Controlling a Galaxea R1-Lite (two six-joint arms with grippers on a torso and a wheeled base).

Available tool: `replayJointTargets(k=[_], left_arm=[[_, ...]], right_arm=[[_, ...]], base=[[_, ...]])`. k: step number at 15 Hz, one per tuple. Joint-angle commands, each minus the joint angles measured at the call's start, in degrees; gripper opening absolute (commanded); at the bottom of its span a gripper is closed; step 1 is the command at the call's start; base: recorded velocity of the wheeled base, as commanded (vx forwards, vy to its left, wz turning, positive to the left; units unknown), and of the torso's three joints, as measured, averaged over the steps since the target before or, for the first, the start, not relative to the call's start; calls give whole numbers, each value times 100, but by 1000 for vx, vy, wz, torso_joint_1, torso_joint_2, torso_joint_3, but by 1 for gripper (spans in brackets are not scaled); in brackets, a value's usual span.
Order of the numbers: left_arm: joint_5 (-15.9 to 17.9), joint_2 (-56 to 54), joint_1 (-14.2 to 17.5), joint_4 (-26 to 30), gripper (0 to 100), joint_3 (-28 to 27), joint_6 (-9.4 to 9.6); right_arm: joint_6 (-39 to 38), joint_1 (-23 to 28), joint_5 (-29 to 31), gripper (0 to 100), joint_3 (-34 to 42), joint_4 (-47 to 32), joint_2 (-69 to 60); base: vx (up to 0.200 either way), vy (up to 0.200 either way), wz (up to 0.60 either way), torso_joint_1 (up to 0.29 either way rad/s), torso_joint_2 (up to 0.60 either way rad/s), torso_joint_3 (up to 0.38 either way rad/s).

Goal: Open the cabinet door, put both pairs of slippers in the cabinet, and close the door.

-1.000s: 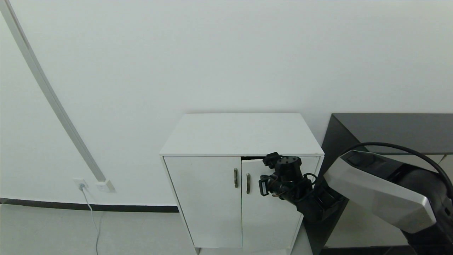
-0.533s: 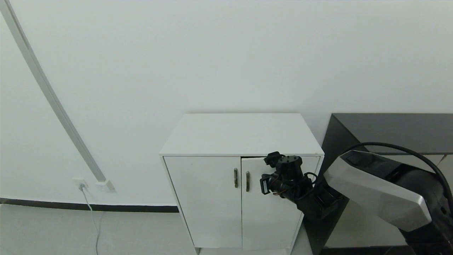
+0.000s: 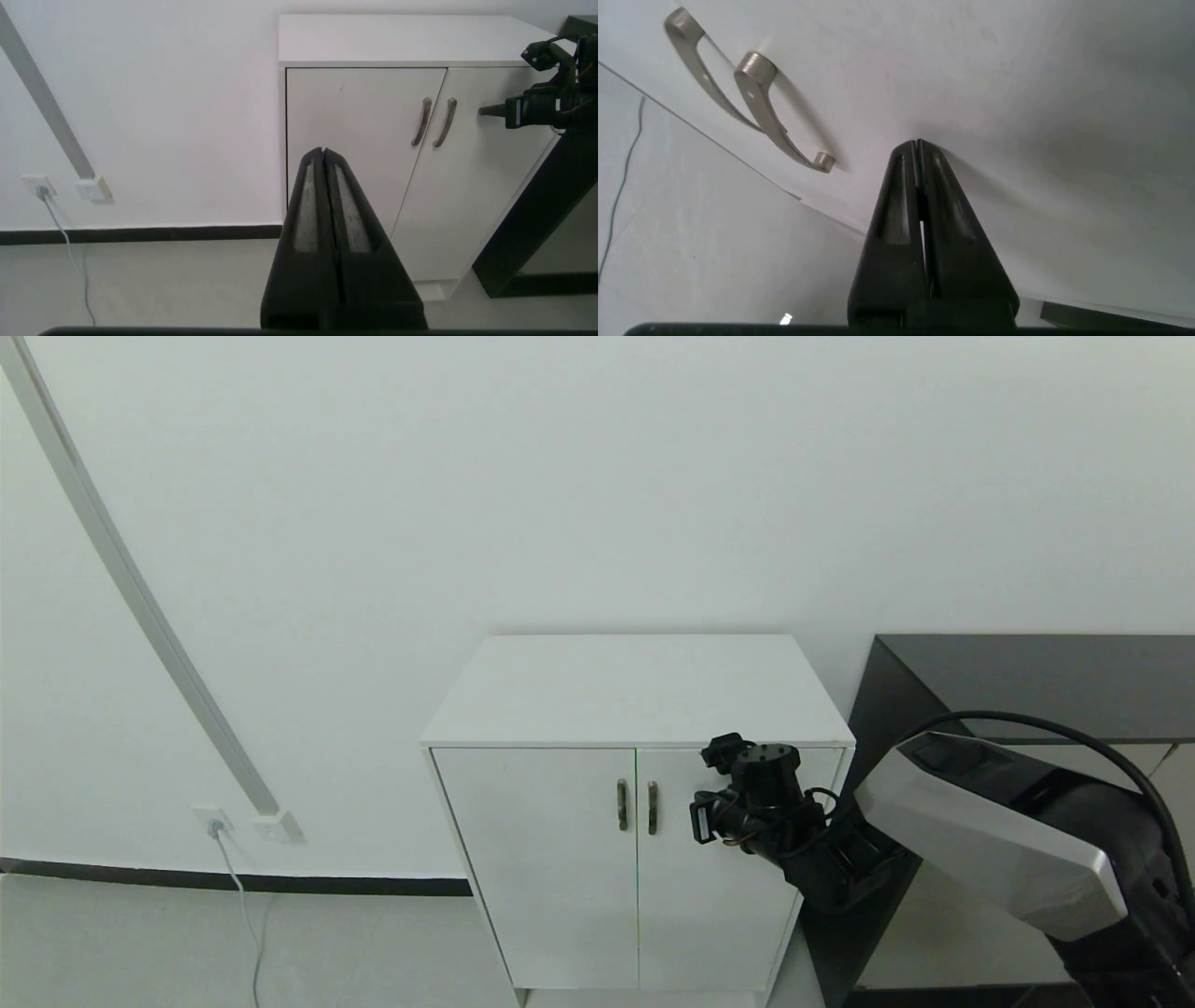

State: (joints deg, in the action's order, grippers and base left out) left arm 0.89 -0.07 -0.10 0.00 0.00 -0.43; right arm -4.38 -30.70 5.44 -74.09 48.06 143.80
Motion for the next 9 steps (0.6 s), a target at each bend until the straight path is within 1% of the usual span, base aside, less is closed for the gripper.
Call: replayJointTargets(k=[1, 9], left_arm=[[-1, 7, 1, 0, 0, 0, -1], [-1, 7, 1, 0, 0, 0, -1]], right_arm=[[-2, 11, 1, 0, -9, 2, 34], [-2, 29, 1, 0, -17, 2, 60]], base=[[0, 0, 0, 0, 0, 0], [0, 0, 0, 0, 0, 0]])
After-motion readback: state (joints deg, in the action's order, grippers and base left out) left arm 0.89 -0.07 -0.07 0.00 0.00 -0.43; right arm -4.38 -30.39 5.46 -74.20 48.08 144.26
